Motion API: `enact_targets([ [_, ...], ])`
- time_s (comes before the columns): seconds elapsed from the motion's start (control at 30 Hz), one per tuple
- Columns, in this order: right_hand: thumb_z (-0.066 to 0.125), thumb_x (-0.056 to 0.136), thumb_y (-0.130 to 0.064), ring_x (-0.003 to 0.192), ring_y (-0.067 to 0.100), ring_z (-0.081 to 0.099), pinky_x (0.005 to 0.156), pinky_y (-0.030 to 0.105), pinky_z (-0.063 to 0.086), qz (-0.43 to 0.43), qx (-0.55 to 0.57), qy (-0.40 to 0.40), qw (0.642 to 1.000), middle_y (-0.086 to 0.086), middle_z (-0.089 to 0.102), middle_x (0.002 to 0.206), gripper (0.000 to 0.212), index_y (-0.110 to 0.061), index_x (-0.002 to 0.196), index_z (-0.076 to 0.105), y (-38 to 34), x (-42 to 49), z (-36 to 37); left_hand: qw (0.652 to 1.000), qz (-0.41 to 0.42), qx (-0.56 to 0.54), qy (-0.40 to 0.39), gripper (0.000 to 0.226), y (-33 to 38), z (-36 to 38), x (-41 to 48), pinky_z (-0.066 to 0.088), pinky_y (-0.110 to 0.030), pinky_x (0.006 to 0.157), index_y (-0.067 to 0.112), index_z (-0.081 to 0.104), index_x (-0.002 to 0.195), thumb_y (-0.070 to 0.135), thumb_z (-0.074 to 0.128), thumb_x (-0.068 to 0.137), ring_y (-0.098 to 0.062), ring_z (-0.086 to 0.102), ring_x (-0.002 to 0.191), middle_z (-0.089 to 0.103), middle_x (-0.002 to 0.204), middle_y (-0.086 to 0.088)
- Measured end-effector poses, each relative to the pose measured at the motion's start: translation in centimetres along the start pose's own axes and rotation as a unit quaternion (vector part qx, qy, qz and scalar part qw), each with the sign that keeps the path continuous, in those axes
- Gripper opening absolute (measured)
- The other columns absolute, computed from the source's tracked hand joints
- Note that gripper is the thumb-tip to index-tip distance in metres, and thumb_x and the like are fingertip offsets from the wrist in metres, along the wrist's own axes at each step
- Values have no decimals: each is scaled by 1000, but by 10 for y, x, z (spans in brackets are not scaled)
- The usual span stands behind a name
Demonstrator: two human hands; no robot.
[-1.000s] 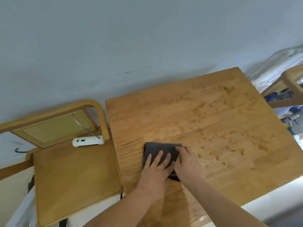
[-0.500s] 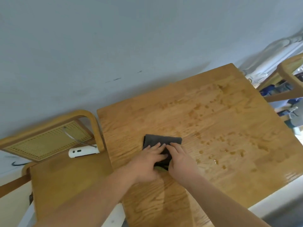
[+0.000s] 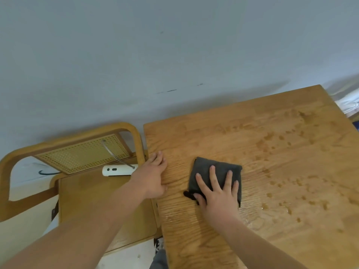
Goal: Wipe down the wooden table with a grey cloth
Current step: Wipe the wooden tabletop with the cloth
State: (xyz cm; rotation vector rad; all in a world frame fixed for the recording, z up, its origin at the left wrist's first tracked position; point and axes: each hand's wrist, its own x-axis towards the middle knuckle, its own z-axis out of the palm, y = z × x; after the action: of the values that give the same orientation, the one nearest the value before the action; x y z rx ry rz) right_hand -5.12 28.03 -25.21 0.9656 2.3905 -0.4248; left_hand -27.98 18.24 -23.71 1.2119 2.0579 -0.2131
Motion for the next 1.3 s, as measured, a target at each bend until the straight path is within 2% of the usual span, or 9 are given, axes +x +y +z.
enact_targets([
  [0.1, 16, 103, -69, 153, 49, -19, 125, 65, -2, -44, -30, 16, 998, -6, -21, 171, 61, -57, 158, -5, 22, 42, -31, 999, 22, 22, -30, 111, -12, -6, -1, 13, -41, 129, 28, -5, 164, 49, 74, 89, -9, -16, 156, -25, 167, 11],
  [0.37, 16, 105, -63, 154, 52, -9, 124, 64, 3, 103, 51, 79, 990, 1, -13, 173, 61, -47, 162, 1, -19, 111, -67, 997, 30, 36, -60, 116, -18, -4, 7, 16, -42, 129, 29, -10, 163, 43, 78, 88, -10, -20, 155, -31, 165, 10],
  [0.5, 15, 104, -64, 155, 50, -6, 125, 63, 5, -74, -41, 98, 992, 2, -1, 174, 62, -46, 163, 8, -38, 70, -25, 997, 39, 37, -53, 113, -20, -4, 2, 17, -40, 129, 29, -11, 163, 40, 75, 91, -9, -21, 155, -33, 165, 10],
  [0.63, 17, 101, -74, 157, 35, -10, 128, 55, 4, -238, -108, 59, 963, -11, -4, 172, 61, -57, 158, 8, 26, 93, -56, 996, 34, 44, -67, 111, -18, -9, 3, 20, -42, 128, 30, -14, 162, 41, 72, 93, -9, -22, 155, -34, 164, 10],
  [0.77, 17, 96, -79, 158, 32, -15, 129, 52, 0, -51, -56, 70, 995, -11, -16, 172, 68, -58, 158, -3, 46, 139, -92, 997, 18, 31, -67, 108, -15, -10, 5, 25, -42, 126, 34, -13, 162, 44, 70, 94, -5, -23, 153, -35, 162, 16],
  [0.9, 13, 101, -70, 156, 45, -13, 126, 60, -2, 102, 61, 112, 987, 1, -15, 173, 66, -48, 162, -2, -8, 152, -82, 998, 16, 24, -60, 107, -13, -9, 3, 28, -42, 125, 35, -13, 162, 44, 70, 95, -4, -23, 153, -35, 162, 17],
  [1.13, 15, 99, -75, 157, 33, -17, 128, 54, -3, -278, -101, 81, 952, -10, -8, 172, 65, -54, 160, 7, -9, 126, -66, 998, 29, 33, -49, 99, -15, -8, 3, 23, -40, 127, 34, -2, 164, 38, 69, 96, -7, -22, 154, -32, 165, 11],
  [1.2, 12, 95, -81, 157, 26, -21, 128, 51, -3, -237, -123, 70, 961, -13, -15, 171, 68, -58, 157, -3, 17, 152, -88, 998, 28, 32, -49, 102, -16, -9, 5, 23, -39, 127, 34, -11, 162, 37, 68, 97, -6, -22, 154, -36, 161, 14],
  [1.3, 12, 94, -83, 158, 31, -18, 128, 54, -3, -36, -46, 76, 995, -8, -19, 172, 73, -55, 158, -8, 27, 178, -109, 998, 18, 26, -63, 103, -15, -8, 5, 25, -42, 126, 37, -14, 161, 39, 67, 97, -4, -23, 153, -39, 157, 19],
])
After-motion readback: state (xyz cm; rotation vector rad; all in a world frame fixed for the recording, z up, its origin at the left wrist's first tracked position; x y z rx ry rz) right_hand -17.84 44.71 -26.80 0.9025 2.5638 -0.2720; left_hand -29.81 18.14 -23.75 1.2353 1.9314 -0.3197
